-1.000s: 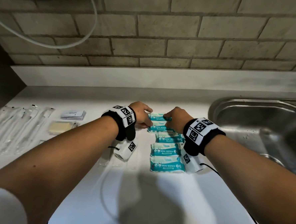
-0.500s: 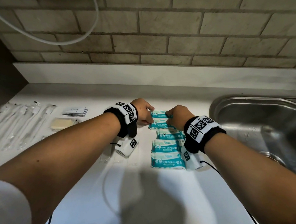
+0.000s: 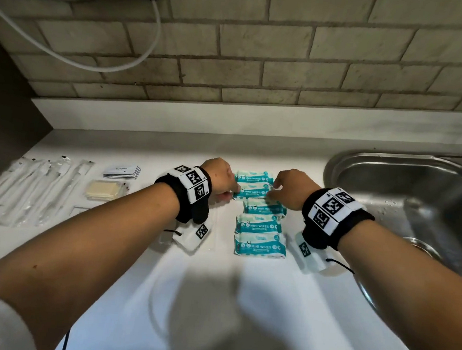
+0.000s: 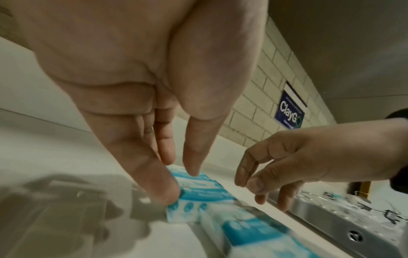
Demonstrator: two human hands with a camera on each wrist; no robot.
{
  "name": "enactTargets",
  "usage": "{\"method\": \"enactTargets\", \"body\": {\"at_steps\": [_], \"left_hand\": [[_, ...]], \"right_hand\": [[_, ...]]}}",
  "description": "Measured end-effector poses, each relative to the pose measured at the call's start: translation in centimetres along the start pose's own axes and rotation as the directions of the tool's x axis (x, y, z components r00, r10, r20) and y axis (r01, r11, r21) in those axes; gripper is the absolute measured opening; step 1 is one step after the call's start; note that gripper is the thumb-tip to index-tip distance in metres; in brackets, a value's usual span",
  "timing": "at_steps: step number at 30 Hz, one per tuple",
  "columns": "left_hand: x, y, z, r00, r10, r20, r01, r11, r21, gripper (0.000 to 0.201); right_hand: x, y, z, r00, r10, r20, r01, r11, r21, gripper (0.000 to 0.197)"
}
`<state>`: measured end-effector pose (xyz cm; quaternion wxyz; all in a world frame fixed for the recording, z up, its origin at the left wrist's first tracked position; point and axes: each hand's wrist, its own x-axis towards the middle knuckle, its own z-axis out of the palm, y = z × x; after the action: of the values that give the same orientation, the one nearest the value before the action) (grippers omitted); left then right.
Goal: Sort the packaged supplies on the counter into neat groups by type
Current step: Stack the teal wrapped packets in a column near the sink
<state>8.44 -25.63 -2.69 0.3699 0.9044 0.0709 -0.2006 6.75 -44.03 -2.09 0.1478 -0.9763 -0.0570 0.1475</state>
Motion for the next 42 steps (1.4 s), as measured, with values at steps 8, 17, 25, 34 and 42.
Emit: {"method": "enactTargets", "body": {"at_steps": [8, 17, 25, 34, 42], "left_hand": [[-2.8, -1.4, 3.0, 0.992, -0.004, 0.129, 0.003, 1.0, 0.008, 0.015], [-4.0, -1.5, 3.9, 0.995, 0.059, 0.085, -0.06, 0.998, 0.012, 0.036], [-3.8, -2.0, 3.5, 0.997, 0.05, 0.064, -0.051, 0.999, 0.006, 0.037], [-3.3, -2.7, 3.1, 0.998, 0.045, 0.031, -0.044, 0.998, -0.036, 0.038], [-2.9, -2.8, 2.8, 0.997, 0.062, 0.049, -0.06, 0.998, -0.036, 0.035]], "right_hand": [[-3.9, 0.5, 1.6, 0.996, 0.073, 0.06, -0.08, 0.987, 0.138, 0.049], [-5.0, -0.1, 2.3, 0.999, 0.044, 0.01, -0.045, 0.99, 0.131, 0.049], [-4.5, -0.5, 2.6, 1.0, 0.006, 0.022, -0.009, 0.994, 0.111, 0.048], [-3.8, -0.8, 2.7, 0.999, -0.021, 0.028, 0.018, 0.995, 0.096, 0.047], [-4.0, -1.1, 2.4, 0.997, -0.068, 0.031, 0.069, 0.998, -0.005, 0.04]]}}
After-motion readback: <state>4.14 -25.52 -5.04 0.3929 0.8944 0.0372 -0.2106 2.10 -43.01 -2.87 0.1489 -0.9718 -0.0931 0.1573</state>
